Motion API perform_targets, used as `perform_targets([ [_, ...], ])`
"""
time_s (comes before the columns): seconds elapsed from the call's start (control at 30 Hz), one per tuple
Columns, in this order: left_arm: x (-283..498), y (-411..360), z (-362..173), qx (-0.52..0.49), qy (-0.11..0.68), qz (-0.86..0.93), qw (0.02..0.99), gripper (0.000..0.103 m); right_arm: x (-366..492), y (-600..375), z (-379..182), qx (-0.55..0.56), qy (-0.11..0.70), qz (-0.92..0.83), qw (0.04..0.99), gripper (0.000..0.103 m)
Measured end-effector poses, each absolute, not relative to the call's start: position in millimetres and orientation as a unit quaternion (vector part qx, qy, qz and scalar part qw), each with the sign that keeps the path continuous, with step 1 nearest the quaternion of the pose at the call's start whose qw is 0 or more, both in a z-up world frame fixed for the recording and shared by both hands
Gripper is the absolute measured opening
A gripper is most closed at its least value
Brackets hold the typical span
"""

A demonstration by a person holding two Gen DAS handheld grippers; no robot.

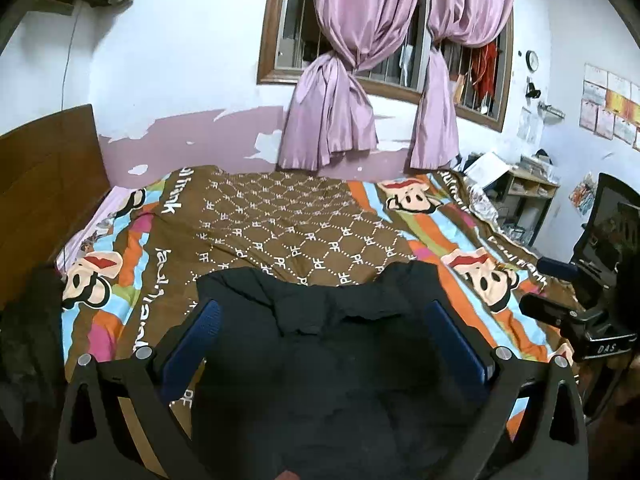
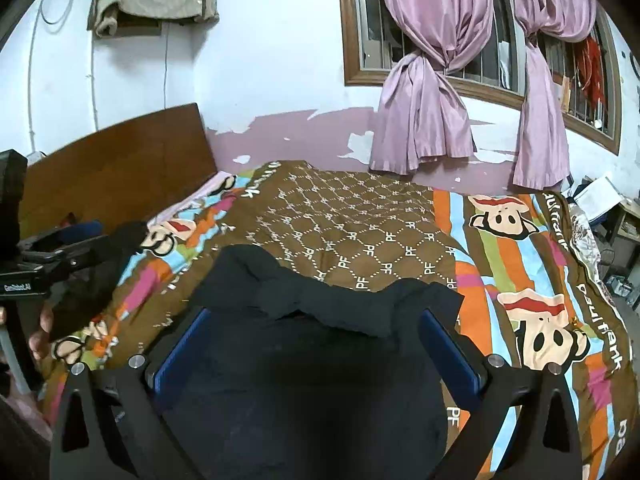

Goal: Fold large clothes

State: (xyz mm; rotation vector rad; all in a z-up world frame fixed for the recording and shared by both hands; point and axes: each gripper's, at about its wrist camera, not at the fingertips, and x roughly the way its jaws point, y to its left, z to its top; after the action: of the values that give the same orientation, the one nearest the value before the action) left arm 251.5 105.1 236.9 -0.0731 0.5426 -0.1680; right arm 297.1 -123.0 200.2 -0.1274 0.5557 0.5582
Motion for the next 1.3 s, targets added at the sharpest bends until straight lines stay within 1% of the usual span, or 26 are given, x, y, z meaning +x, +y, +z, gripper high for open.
perform_targets([
  [0.13, 224, 102, 246, -0.039, 0.261, -0.089, 0.961, 0.101, 268, -124, 210, -0.062, 0.261, 0.280, 0.922, 0.103],
  [0.3, 189, 94, 242, -0.031, 0.252, -0.088, 0.963, 0.101, 237, -128, 208, -0.059, 0.250, 0.285, 0.923, 0.103],
  [0.5, 156, 88, 218, -0.022, 0.255, -0.101, 0.961, 0.101, 202, -133, 193, -0.067, 0.242, 0.287, 0.924, 0.103],
  [0.77, 121, 82, 173, -0.015, 0.269, -0.098, 0.958, 0.101, 171, -136, 163, -0.071, 0.246, 0.283, 0.924, 0.103],
  [0.97, 101, 86, 134, -0.020, 0.295, -0.112, 0.949, 0.101, 152, -136, 117, -0.086, 0.263, 0.280, 0.919, 0.103],
  [1.13, 85, 83, 97, -0.007, 0.335, -0.120, 0.935, 0.101, 142, -136, 68, -0.104, 0.302, 0.287, 0.903, 0.103],
  [1.3, 68, 80, 63, -0.001, 0.374, -0.124, 0.919, 0.101, 132, -138, 30, -0.104, 0.347, 0.309, 0.879, 0.103],
])
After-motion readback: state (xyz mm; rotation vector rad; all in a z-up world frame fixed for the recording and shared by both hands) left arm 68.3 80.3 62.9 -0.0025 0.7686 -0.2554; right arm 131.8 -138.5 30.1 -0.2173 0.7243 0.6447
